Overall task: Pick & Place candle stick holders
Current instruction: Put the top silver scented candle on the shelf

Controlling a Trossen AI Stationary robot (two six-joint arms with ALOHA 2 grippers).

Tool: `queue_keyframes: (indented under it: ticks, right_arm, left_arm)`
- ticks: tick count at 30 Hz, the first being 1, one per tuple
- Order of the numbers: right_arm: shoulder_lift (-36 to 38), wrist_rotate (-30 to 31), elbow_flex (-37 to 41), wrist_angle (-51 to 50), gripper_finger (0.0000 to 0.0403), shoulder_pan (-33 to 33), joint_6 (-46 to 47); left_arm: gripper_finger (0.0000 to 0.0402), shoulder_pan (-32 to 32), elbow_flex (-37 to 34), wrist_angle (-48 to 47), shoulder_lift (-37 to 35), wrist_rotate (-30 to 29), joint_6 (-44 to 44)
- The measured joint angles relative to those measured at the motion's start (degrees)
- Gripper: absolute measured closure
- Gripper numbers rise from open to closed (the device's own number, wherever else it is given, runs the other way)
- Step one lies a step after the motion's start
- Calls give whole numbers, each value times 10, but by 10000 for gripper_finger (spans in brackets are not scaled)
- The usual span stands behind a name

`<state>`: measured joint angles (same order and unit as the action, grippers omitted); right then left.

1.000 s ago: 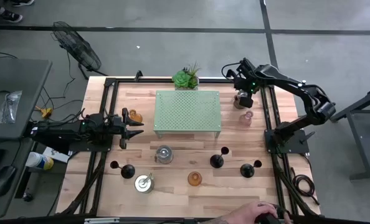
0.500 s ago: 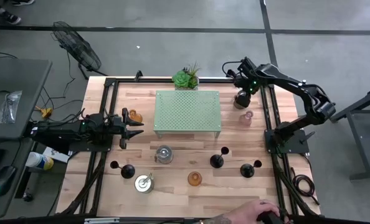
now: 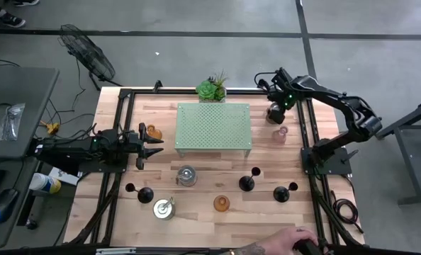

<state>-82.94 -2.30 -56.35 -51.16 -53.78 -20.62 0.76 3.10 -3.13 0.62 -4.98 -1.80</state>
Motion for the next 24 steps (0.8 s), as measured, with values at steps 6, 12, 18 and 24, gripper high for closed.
queue_keyframes:
  ticks: [6,12,18,24]
  right_arm:
    - [3,3,21,39,17,-4,0]
    - [2,-1,38,61,17,-8,-1]
    - [2,22,47,78,17,-7,-2]
    - [7,59,48,90,17,-5,-2]
  left_arm:
    - [263,0,0,0,0,0,0]
    - [263,0,0,0,0,0,0]
    - [263,0,0,0,0,0,0]
    - [263,0,0,0,0,0,0]
